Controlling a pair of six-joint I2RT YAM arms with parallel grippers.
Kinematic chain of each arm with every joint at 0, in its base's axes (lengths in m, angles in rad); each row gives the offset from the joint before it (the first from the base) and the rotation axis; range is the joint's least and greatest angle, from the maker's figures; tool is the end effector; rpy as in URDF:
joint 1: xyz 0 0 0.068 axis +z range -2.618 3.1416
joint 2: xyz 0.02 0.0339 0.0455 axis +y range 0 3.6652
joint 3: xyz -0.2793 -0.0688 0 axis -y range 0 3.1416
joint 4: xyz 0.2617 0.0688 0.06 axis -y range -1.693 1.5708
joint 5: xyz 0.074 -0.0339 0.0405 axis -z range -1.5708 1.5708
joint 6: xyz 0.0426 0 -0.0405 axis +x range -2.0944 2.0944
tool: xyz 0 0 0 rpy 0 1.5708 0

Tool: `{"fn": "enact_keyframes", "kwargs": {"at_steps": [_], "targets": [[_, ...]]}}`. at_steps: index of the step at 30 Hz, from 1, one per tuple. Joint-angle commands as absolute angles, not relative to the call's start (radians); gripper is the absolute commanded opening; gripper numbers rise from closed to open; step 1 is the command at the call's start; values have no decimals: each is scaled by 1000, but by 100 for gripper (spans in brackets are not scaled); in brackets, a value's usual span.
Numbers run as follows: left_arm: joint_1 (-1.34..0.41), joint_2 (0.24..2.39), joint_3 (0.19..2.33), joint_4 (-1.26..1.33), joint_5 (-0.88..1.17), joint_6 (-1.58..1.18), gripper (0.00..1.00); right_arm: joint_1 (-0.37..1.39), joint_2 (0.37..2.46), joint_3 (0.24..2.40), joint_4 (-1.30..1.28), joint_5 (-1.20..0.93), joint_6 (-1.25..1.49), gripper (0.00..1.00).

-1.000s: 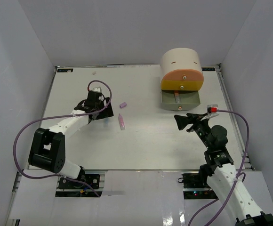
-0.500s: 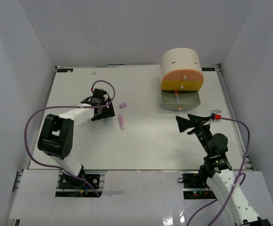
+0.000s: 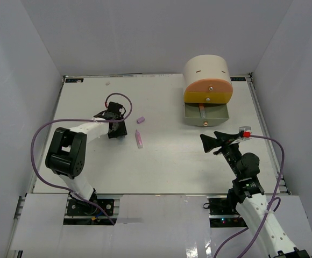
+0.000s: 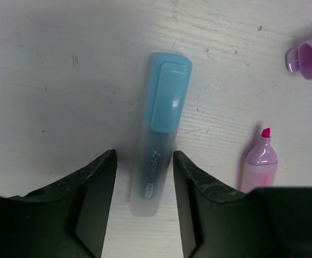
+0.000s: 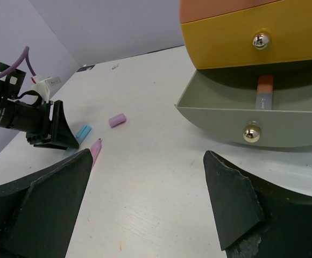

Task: Sort the stationery into containers
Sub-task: Pick up the pen from the center of the board.

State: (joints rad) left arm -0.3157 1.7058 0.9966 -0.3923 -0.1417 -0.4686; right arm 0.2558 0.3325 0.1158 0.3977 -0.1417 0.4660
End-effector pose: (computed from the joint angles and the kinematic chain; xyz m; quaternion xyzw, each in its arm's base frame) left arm 0.3325 -0.1023 0.1618 -0.0905 0.9661 -0.0250 0.2406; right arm 0.1327 0.0409 0.2279 0.0129 0.6409 0.3130 0.7008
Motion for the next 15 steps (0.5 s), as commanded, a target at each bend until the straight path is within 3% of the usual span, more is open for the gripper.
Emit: {"fn": "enact_keyframes", "kwargs": {"at_steps": [1, 6, 10, 15], "targets": [[-331, 1713, 1003, -397, -121, -476, 53, 259, 324, 156, 394, -127, 408, 90], [-351, 1720, 996, -396, -124, -476, 39, 261, 340, 172, 365, -127, 399, 90], [-354, 1687, 991, -397, -123, -468, 17, 259, 368, 199, 350, -147, 374, 90], [-367, 1615, 986, -376, -95, -385, 6, 259, 431, 283, 269, -169, 357, 90]]}}
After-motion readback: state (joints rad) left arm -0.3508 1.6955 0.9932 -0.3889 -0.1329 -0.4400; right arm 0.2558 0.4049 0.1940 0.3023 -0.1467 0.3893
